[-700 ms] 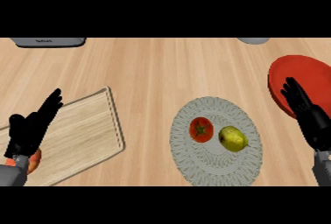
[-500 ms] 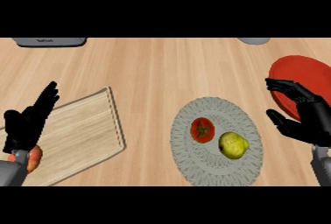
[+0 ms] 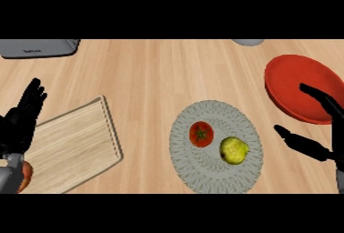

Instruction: Pick the tomato from the placemat and place it in the bowl

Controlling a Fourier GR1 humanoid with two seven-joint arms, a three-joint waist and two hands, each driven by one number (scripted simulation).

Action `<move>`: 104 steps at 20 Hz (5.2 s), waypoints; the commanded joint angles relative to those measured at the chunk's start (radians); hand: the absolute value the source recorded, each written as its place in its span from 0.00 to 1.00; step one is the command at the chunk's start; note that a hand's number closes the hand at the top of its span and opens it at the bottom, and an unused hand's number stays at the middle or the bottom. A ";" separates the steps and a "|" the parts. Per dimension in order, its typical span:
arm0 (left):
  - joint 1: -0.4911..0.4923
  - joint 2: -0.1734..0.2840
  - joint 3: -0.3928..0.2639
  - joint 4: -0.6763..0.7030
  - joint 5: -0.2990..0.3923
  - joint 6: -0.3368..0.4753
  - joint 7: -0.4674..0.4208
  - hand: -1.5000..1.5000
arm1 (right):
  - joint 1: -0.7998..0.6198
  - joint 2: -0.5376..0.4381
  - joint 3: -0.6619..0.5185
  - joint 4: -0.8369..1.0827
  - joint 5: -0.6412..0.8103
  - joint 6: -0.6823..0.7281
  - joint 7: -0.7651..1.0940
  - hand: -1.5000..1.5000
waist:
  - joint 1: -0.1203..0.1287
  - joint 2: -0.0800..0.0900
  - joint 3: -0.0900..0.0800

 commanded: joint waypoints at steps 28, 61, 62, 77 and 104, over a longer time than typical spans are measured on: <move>-0.010 -0.049 -0.033 -0.180 -0.052 0.025 0.102 0.50 | -0.113 0.540 0.371 -0.401 0.894 0.914 1.004 0.00 | 0.114 0.043 0.010; -0.012 -0.147 0.081 -0.142 -0.162 -0.063 0.110 0.50 | -0.289 0.542 0.346 0.145 0.810 0.834 1.009 0.00 | 0.082 0.038 0.011; -0.010 -0.147 0.078 -0.172 -0.177 -0.045 0.127 0.50 | -0.189 0.511 0.363 0.082 0.842 0.785 0.981 0.00 | 0.079 0.037 0.011; 0.005 -0.223 0.126 -0.200 -0.221 -0.114 0.154 0.50 | -0.284 0.542 0.334 0.303 0.773 0.665 0.976 1.00 | 0.083 0.038 0.011; -0.016 -0.272 0.146 -0.211 -0.275 -0.159 0.142 0.50 | -0.875 0.347 -0.197 0.978 0.711 0.397 0.868 1.00 | 0.118 0.048 0.012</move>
